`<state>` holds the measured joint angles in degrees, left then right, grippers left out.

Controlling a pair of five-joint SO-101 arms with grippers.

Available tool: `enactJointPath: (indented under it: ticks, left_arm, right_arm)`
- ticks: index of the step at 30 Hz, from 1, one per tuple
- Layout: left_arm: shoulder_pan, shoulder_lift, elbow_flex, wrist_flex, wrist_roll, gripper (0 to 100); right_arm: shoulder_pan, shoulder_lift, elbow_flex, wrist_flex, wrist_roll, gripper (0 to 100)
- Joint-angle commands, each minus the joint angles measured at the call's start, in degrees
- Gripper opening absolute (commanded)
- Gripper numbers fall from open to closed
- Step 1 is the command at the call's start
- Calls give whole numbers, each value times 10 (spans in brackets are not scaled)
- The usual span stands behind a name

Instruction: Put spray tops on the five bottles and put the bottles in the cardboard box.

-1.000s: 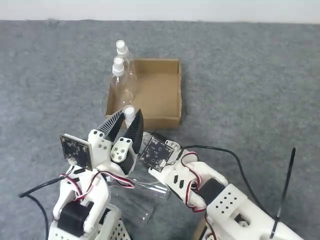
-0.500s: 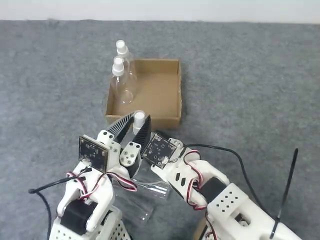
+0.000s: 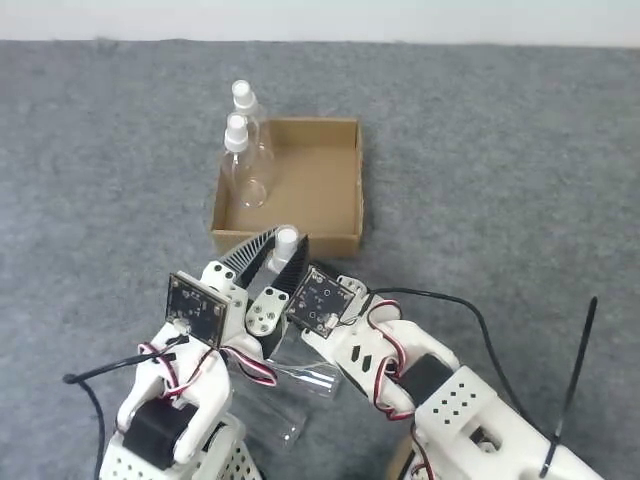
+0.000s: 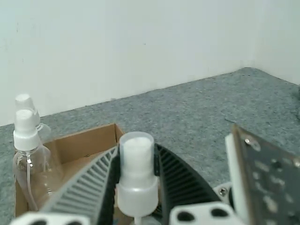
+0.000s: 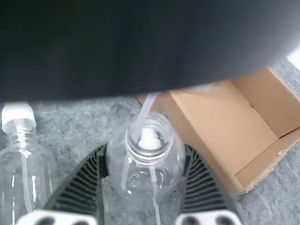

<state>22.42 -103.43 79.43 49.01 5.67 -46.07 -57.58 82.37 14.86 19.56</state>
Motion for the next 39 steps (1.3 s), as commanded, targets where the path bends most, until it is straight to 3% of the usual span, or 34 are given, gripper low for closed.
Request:
enactJointPath:
  ticks: [1, 5, 26, 34, 39]
  left_arm:
    - [-1, -10, -6, 21, -2, 73]
    - [-1, -10, -9, 40, -2, 138]
    - [-3, -10, -17, 57, -6, 137]
    - [-82, -10, -12, 18, -3, 137]
    - [-96, -10, -12, 15, -2, 137]
  right_arm:
    - [15, -19, -11, -15, 4, 7]
    - [15, -19, -11, -15, 5, 7]
    - [21, -19, -11, -14, 7, 7]
    - [21, -19, -10, -11, 5, 7]
    - [21, -19, -10, -10, 5, 7]
